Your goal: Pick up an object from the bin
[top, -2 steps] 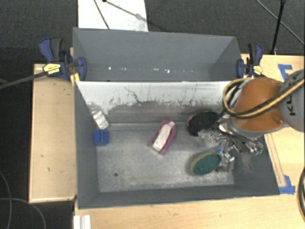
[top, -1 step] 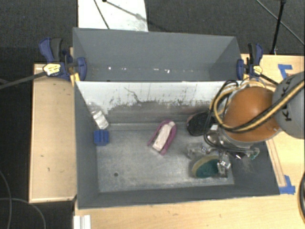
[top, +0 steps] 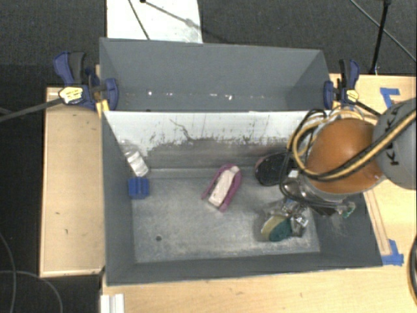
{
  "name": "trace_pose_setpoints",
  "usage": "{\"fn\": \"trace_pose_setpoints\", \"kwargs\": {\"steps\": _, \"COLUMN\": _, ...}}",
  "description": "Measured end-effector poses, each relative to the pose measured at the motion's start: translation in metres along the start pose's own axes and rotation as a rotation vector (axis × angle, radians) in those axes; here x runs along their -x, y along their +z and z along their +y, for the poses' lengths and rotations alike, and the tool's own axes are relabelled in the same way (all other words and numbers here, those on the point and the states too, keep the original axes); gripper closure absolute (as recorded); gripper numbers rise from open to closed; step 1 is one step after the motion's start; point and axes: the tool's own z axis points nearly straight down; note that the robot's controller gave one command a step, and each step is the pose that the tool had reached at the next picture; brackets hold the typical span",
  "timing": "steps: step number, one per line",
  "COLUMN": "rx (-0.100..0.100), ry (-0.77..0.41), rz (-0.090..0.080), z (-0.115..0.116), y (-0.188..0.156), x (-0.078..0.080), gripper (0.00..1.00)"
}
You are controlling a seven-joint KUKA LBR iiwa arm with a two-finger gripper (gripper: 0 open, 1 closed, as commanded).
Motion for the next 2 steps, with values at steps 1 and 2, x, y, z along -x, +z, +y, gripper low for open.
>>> {"fn": "trace_pose_setpoints", "kwargs": {"steps": 1, "rx": -0.007, "ry": 0.004, "rz": -0.005, "z": -0.001, "y": -0.065, "x": 0.002, "gripper": 1.0}}
{"fn": "trace_pose_setpoints", "kwargs": {"steps": 2, "rx": -0.005, "ry": 0.01, "rz": -0.003, "z": -0.002, "y": -0.097, "x": 0.003, "gripper": 1.0}}
